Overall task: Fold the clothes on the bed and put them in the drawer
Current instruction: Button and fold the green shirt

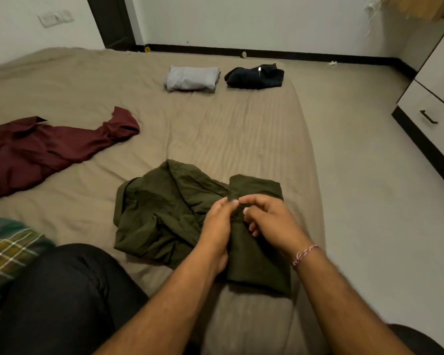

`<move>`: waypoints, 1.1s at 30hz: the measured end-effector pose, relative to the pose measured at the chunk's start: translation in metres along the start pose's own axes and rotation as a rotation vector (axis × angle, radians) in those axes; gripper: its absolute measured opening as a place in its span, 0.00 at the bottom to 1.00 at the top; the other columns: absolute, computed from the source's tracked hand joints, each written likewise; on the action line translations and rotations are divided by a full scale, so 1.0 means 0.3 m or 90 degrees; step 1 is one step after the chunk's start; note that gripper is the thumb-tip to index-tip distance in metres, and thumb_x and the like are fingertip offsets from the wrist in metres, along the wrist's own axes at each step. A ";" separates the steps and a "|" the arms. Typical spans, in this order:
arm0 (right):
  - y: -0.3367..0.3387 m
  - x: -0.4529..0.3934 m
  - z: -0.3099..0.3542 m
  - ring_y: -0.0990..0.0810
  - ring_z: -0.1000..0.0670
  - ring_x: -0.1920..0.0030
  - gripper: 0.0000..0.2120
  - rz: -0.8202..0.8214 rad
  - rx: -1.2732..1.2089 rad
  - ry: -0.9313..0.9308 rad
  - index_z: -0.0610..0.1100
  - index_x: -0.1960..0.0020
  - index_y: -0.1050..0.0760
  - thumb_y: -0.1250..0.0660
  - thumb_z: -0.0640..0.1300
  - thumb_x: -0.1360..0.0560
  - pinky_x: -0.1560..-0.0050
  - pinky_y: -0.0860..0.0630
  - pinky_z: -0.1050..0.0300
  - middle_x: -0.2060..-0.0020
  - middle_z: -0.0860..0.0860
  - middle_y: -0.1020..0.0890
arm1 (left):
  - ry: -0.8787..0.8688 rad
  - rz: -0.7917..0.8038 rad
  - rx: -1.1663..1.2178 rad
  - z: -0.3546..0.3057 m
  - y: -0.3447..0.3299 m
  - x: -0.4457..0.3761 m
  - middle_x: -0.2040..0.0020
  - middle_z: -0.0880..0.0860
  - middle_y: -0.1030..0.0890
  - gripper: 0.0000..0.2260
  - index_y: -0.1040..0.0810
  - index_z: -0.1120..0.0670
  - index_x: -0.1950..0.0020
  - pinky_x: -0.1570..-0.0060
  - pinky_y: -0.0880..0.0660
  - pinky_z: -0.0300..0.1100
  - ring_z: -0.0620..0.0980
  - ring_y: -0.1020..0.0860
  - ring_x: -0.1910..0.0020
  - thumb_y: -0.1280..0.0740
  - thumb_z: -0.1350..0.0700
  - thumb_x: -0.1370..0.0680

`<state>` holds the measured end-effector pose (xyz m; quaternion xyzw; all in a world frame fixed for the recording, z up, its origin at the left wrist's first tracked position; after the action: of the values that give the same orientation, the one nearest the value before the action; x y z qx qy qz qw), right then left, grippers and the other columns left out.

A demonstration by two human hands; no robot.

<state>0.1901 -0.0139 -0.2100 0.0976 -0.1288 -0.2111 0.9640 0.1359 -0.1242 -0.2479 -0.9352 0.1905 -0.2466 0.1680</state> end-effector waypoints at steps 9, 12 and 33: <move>0.127 -0.005 -0.023 0.19 0.54 0.60 0.08 -0.254 0.134 0.068 0.52 0.50 0.19 0.27 0.41 0.25 0.59 0.25 0.64 0.58 0.52 0.17 | -0.178 -0.101 -0.308 -0.098 0.122 -0.105 0.45 0.49 0.15 0.15 0.22 0.52 0.37 0.37 0.21 0.48 0.44 0.16 0.46 0.29 0.65 0.22; 0.130 -0.029 -0.121 0.19 0.53 0.49 0.19 -0.210 0.221 -0.029 0.49 0.41 0.23 0.22 0.47 0.29 0.48 0.27 0.62 0.46 0.51 0.19 | -0.233 -0.182 -0.541 -0.153 0.147 -0.092 0.38 0.50 0.20 0.21 0.24 0.51 0.32 0.34 0.25 0.45 0.48 0.20 0.40 0.26 0.57 0.24; 0.034 -0.036 -0.132 0.24 0.50 0.63 0.05 -0.106 -0.258 -0.169 0.45 0.47 0.22 0.33 0.45 0.20 0.67 0.28 0.57 0.57 0.44 0.20 | -0.180 -0.007 -1.009 -0.011 -0.045 0.064 0.19 0.54 0.39 0.44 0.46 0.54 0.17 0.26 0.34 0.53 0.59 0.37 0.26 0.34 0.36 0.25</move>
<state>0.1960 0.0050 -0.2472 -0.1157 -0.2010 -0.3226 0.9177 0.1532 -0.1216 -0.2323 -0.7997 0.2810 0.0815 -0.5243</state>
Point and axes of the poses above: each hand's wrist, its own x-axis away from the middle knuckle, its own y-axis out of the back of the hand, z = x × y, the point moved 6 cm from there along -x, towards the middle knuckle
